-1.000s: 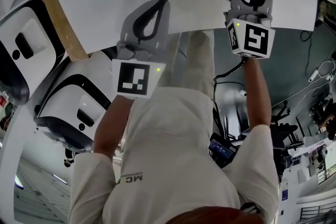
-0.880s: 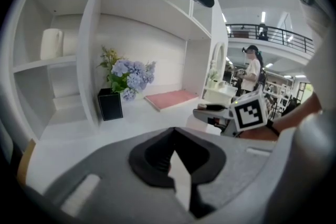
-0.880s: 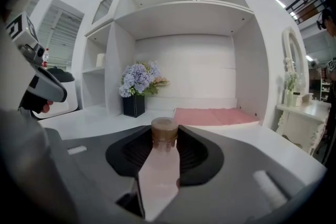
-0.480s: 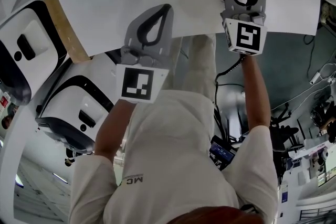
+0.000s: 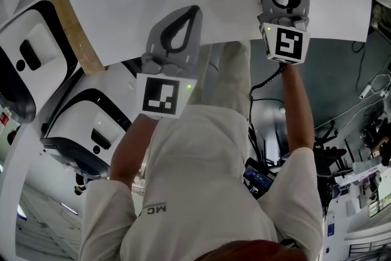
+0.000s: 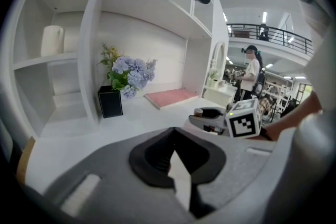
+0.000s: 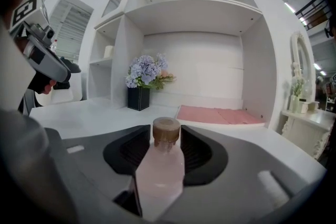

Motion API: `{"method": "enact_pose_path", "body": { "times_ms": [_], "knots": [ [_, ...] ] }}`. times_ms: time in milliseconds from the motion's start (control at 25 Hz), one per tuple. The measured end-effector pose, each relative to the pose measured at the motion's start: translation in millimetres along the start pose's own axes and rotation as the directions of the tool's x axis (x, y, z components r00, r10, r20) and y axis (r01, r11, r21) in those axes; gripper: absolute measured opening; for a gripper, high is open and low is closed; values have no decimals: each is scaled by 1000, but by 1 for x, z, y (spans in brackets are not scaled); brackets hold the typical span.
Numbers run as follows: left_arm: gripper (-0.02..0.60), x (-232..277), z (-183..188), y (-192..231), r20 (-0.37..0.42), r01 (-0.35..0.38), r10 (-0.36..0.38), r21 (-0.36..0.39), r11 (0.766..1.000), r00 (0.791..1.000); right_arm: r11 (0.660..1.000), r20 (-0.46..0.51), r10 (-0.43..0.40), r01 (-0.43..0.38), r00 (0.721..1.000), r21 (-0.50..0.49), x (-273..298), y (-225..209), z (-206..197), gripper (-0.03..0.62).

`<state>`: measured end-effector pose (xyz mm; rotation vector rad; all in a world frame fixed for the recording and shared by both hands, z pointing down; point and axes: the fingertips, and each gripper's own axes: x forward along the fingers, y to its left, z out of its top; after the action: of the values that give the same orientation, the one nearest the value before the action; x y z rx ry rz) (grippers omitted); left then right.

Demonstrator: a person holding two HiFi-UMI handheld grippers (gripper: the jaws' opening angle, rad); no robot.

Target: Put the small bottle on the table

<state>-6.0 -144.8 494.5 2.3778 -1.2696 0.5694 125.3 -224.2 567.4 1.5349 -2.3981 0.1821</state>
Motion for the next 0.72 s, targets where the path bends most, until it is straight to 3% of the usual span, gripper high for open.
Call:
{"method": "enact_pose_path", "body": {
  "times_ms": [120, 520, 600, 720],
  "knots": [
    [0, 1, -3, -2, -6, 8, -8, 6, 1000, 1000, 1000, 17, 4, -4, 1000, -6, -1, -1, 4, 244],
    [0, -15, 13, -4, 30, 12, -13, 14, 1000, 999, 999, 27, 6, -5, 1000, -36, -23, 4, 39, 250],
    [0, -20, 16, -3, 34, 9, -10, 18, 1000, 999, 1000, 27, -2, 2, 1000, -21, -30, 4, 45, 208],
    [0, -29, 23, 1, 48, 1, -2, 15, 1000, 999, 1000, 34, -15, 15, 999, 11, -42, 2, 56, 94]
  ]
}}
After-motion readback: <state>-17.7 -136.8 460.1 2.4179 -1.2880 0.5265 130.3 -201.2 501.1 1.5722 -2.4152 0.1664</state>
